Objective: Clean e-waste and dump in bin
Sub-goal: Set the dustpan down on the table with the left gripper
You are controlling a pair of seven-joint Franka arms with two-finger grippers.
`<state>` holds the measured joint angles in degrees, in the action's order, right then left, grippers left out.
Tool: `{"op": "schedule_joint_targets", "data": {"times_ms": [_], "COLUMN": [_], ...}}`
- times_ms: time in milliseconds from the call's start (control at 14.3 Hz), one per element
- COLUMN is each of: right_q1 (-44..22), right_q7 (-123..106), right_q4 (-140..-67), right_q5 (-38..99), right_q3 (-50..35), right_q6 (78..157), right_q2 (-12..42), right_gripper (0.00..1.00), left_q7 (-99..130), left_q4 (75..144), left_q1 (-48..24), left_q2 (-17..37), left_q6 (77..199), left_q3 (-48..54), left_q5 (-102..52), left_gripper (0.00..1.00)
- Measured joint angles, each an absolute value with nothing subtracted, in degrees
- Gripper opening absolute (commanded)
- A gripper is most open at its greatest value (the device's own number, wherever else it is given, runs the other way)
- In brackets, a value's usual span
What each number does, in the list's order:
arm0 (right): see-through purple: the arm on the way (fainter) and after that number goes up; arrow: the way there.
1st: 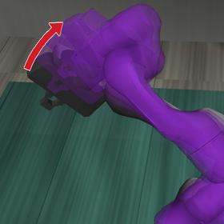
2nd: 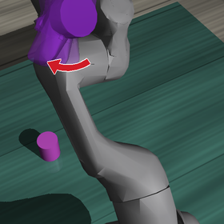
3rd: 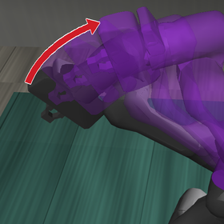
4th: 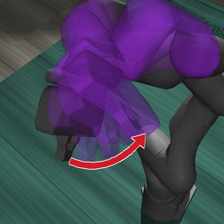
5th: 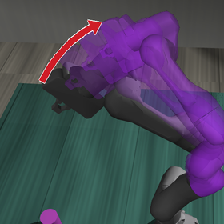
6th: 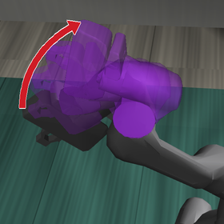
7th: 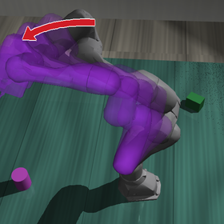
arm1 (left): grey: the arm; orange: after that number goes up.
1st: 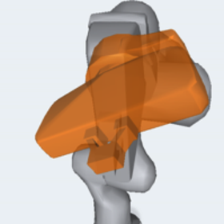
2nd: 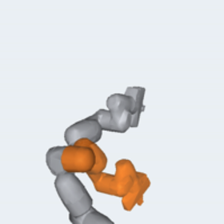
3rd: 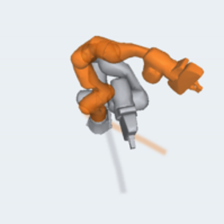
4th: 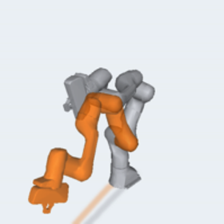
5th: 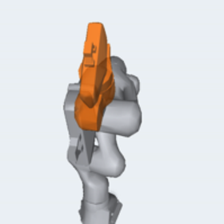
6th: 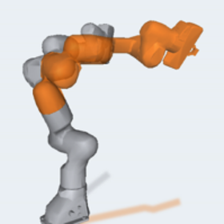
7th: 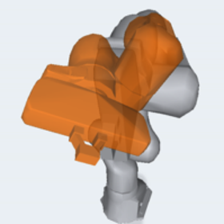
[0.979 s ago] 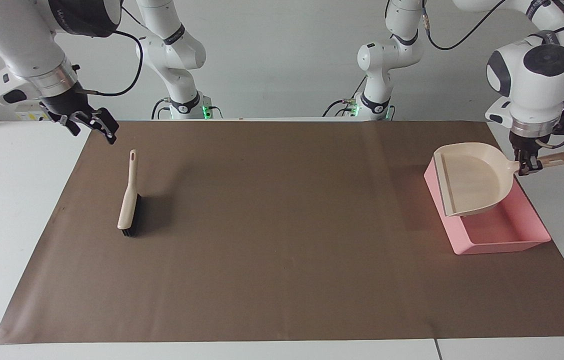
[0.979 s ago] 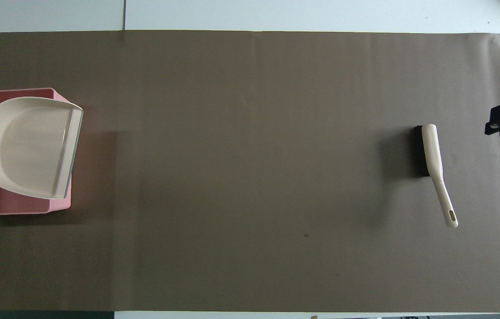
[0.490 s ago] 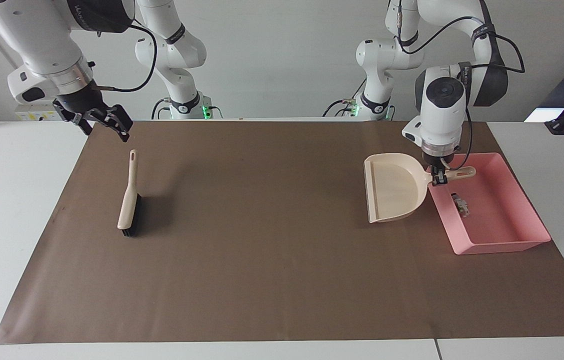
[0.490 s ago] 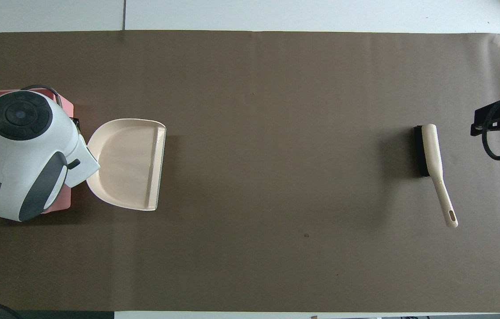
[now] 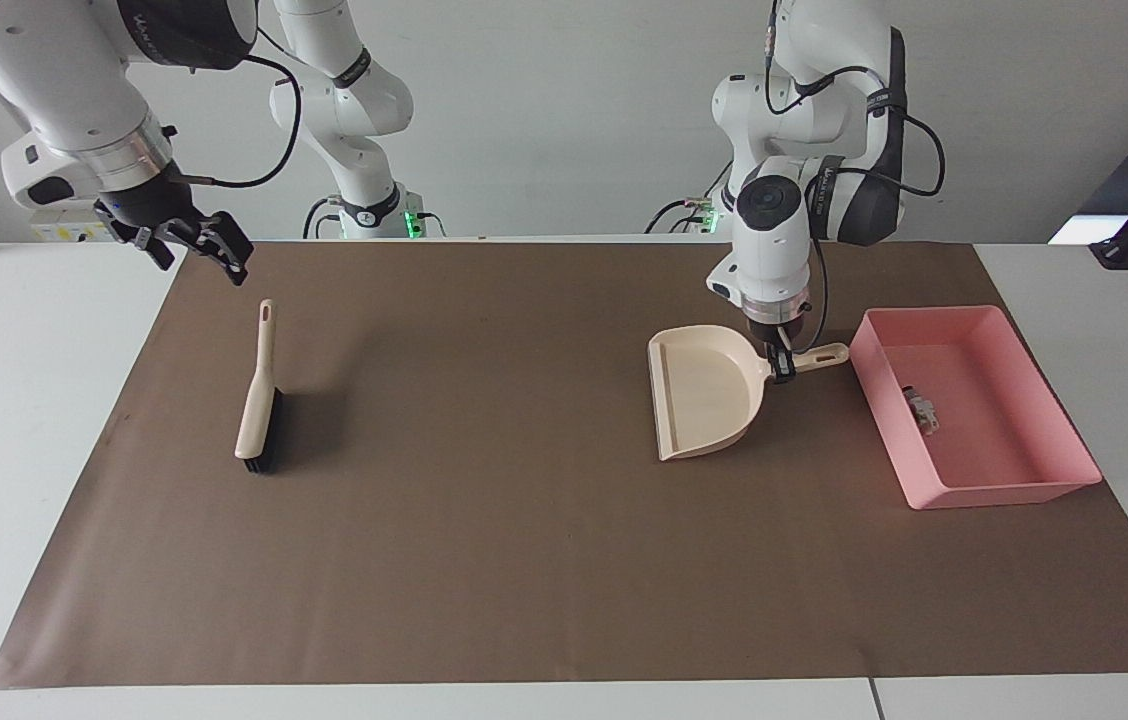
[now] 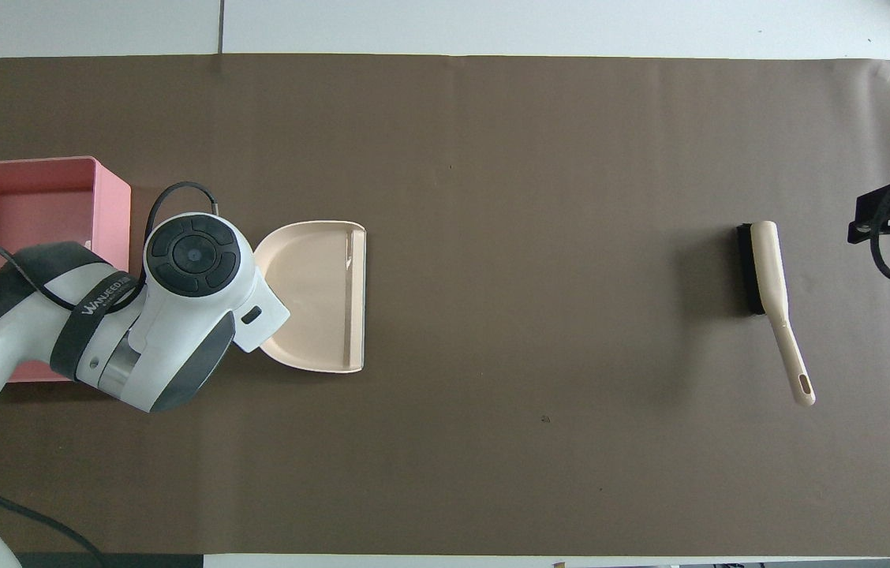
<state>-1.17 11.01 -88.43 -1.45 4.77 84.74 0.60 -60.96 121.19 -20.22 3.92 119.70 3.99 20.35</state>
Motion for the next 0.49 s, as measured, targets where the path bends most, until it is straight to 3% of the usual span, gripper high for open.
{"op": "schedule_joint_targets", "data": {"times_ms": [490], "right_q1": [-0.3], "right_q7": [10.6], "right_q4": [-88.6], "right_q5": [-1.5], "right_q3": [3.6], "right_q6": [84.7], "right_q2": [0.6], "right_gripper": [0.99], "left_q7": [-59.1], "left_q4": [121.2], "left_q1": [-20.7], "left_q2": [7.9], "left_q6": [122.8], "left_q3": [3.9], "left_q5": [20.3], "left_gripper": [0.00]}}
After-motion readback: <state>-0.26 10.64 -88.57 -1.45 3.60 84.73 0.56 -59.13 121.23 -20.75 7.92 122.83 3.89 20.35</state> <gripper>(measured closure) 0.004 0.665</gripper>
